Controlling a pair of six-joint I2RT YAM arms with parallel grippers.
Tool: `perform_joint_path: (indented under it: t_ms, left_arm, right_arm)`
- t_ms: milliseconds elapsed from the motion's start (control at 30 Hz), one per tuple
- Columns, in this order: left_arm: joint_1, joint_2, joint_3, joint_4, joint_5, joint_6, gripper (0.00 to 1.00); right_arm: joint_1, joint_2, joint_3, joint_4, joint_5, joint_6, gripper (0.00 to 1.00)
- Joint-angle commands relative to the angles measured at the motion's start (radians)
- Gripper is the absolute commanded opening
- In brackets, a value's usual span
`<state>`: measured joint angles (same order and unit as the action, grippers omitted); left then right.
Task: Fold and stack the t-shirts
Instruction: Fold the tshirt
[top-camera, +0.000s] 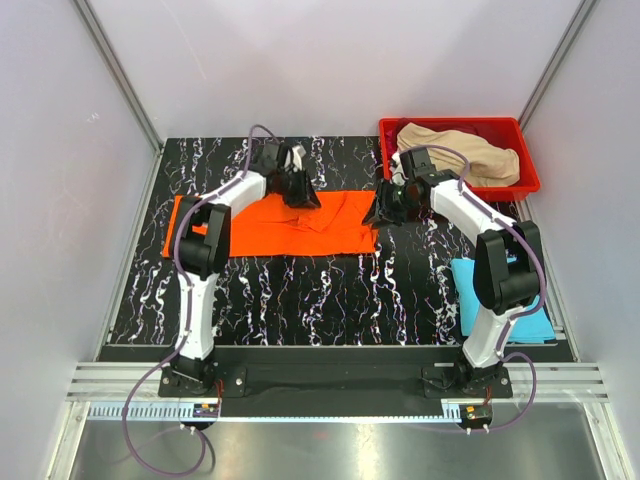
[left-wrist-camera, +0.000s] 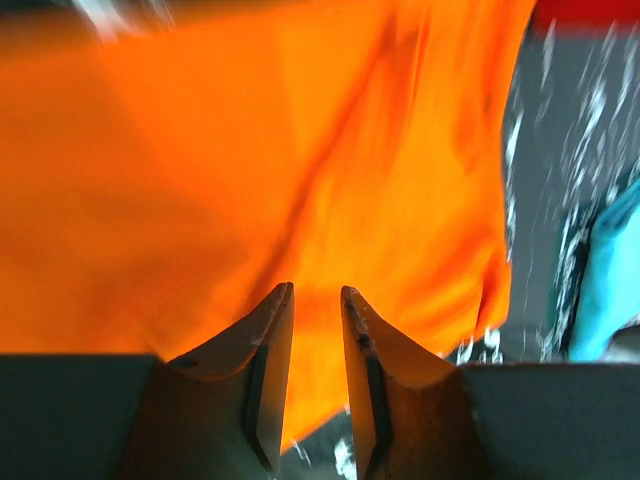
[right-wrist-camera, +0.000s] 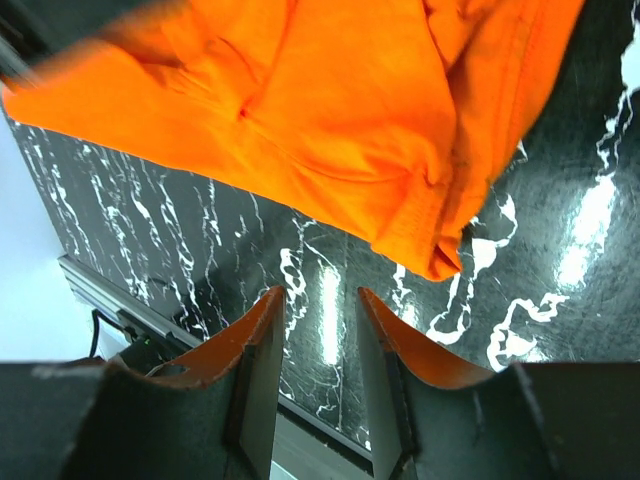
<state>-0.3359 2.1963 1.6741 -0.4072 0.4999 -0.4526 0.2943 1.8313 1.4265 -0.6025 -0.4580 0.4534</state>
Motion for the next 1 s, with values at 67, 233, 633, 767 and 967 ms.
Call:
perform_joint_path:
  t_ms: [67, 233, 633, 767, 967]
  left_arm:
    - [0.101, 0.046, 0.191, -0.004, -0.029, 0.017, 0.30]
    - [0.083, -0.096, 0.109, -0.005, 0.006, 0.040, 0.32]
    - [-0.034, -0.313, -0.340, 0.108, 0.028, 0.051, 0.08]
    - [-0.051, -0.261, -0.304, 0.084, -0.024, 0.083, 0.08]
    - [-0.060, -0.167, -0.241, 0.059, -0.066, 0.098, 0.08]
  right_arm:
    - [-0.001, -0.044, -0.018, 0.010, -0.019, 0.004, 0.42]
    - [0.000, -0.037, -0.044, -0.006, -0.038, -0.019, 0.44]
    - [0.002, -0.050, -0.113, -0.031, 0.013, -0.070, 0.46]
    - [0.000, -0.056, -0.126, -0.037, 0.024, -0.078, 0.46]
    - [0.000, -0.099, -0.173, -0.026, 0.030, -0.067, 0.46]
